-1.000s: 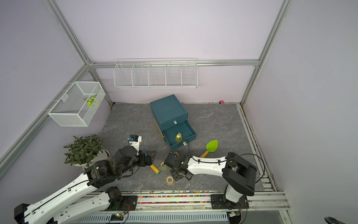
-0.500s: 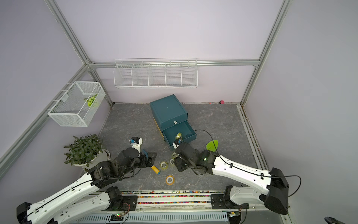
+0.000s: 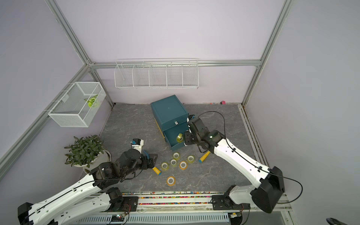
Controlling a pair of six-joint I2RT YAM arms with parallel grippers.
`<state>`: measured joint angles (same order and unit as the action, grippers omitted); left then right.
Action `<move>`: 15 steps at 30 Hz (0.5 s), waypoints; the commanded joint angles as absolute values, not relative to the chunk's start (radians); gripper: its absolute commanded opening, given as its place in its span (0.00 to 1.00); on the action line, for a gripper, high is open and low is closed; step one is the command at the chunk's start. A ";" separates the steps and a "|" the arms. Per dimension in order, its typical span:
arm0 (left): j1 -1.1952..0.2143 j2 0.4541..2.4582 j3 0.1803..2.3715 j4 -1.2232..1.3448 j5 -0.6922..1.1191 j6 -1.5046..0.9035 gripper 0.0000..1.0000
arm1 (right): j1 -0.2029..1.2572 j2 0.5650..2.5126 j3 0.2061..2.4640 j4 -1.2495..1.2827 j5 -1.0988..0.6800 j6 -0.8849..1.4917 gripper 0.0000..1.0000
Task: Place the transparent tape into the drawer according to color
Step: Place the tape in the drawer.
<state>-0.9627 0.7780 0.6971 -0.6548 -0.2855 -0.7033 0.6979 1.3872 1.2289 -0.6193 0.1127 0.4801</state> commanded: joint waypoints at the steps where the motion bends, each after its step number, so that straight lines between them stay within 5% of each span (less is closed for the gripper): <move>1: -0.966 0.781 0.680 -0.641 -0.269 -0.711 1.00 | 0.681 1.454 1.282 -0.645 0.145 0.451 0.40; 15: -0.965 0.817 0.662 -0.614 -0.239 -0.706 1.00 | 0.653 1.653 1.401 -0.689 0.174 0.466 0.48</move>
